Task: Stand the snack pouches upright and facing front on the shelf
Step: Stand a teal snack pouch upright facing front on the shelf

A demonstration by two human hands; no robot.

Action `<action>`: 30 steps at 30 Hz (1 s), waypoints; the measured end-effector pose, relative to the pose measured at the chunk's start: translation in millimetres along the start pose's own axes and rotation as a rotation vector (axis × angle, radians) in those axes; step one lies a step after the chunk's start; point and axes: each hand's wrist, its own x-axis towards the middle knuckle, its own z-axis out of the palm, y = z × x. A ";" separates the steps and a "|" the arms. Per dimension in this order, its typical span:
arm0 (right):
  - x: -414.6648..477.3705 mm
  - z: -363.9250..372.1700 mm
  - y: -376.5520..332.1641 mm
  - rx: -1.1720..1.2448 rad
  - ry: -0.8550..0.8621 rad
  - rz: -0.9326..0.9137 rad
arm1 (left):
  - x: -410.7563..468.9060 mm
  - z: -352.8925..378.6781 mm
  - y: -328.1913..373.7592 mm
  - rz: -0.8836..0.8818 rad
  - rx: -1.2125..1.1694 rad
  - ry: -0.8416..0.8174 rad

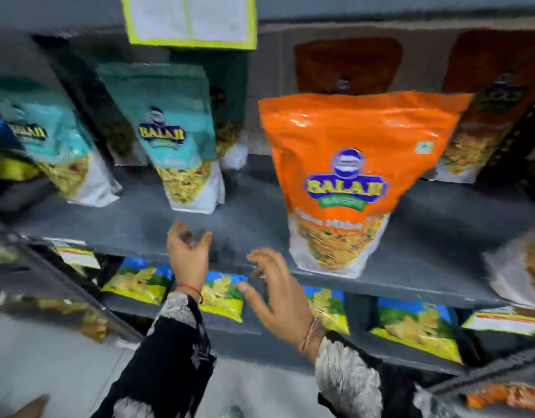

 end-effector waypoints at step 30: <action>113.5 118.1 4.6 0.046 0.076 0.592 | 135.8 -94.9 -38.1 -0.045 0.109 -0.808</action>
